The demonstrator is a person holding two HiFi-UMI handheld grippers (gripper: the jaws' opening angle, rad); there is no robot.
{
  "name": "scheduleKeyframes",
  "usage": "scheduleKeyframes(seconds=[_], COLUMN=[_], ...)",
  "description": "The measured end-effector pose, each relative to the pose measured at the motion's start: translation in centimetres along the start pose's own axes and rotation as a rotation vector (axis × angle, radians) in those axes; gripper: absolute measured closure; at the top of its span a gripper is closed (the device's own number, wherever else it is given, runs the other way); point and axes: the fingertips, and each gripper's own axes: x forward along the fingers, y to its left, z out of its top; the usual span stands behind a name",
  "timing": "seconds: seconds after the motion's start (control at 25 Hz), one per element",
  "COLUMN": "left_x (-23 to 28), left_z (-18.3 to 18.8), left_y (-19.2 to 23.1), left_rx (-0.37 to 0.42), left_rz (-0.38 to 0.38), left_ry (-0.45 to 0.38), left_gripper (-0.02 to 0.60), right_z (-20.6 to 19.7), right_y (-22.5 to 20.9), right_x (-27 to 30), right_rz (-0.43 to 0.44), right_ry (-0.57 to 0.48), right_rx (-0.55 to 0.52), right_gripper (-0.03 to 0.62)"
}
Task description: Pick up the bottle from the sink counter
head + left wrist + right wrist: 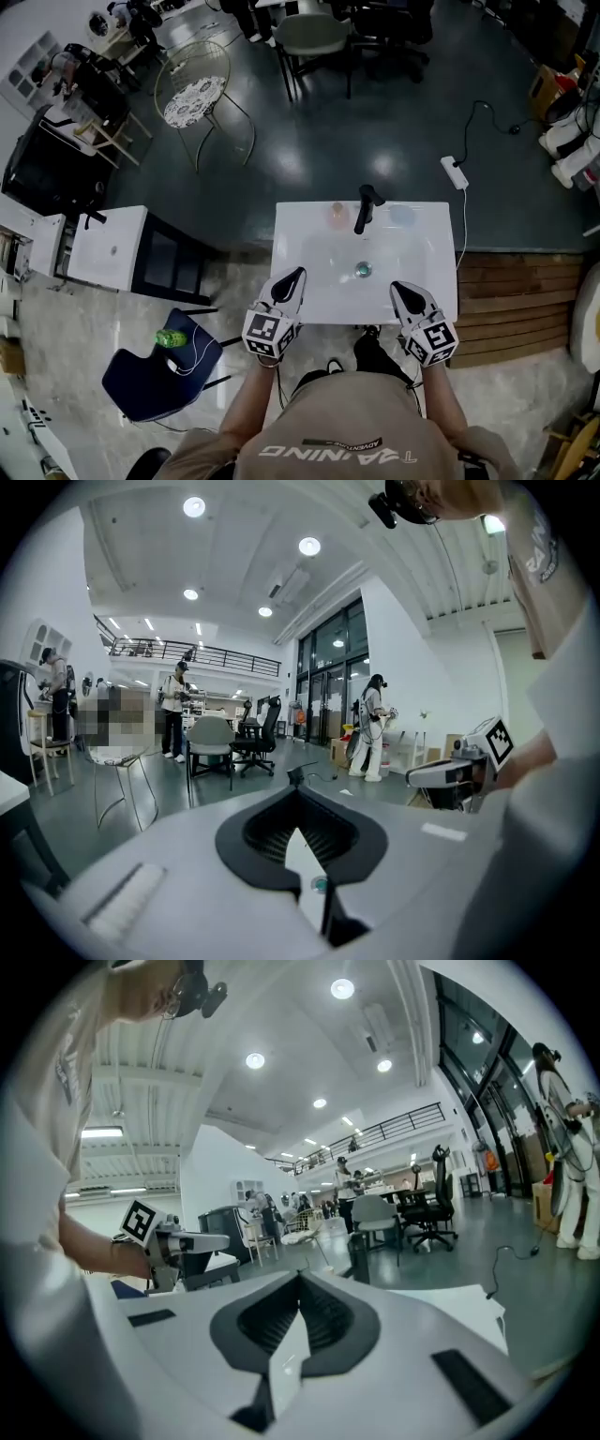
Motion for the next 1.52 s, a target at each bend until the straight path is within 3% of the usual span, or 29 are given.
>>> scheduleKeyframes(seconds=[0.32, 0.6, 0.92, 1.12, 1.32, 1.52], left_x=[5.8, 8.7, 14.2, 17.6, 20.7, 22.8], left_z=[1.8, 0.8, -2.0, -5.1, -7.1, -9.3], left_y=[2.0, 3.4, 4.2, 5.3, 5.6, 5.2], left_rx=[0.006, 0.002, 0.037, 0.125, 0.13, 0.14], left_rz=[0.076, 0.111, -0.006, -0.078, -0.111, -0.162], left_ry=[0.038, 0.095, 0.128, 0.138, 0.062, 0.065], left_gripper=[0.572, 0.572, 0.565, 0.434, 0.433, 0.433], right_z=[1.9, 1.0, -1.5, -2.2, -2.8, -4.4], right_y=[-5.9, -7.3, -8.3, -8.7, -9.7, -10.3], right_x=[5.0, 8.9, 10.6, 12.0, 13.4, 13.0], right_rz=[0.09, 0.167, 0.102, 0.077, 0.058, 0.0], right_ry=[-0.008, 0.032, 0.089, 0.103, 0.117, 0.137], right_rx=[0.009, -0.019, 0.053, 0.079, 0.042, 0.096], right_gripper=[0.586, 0.586, 0.586, 0.586, 0.586, 0.586])
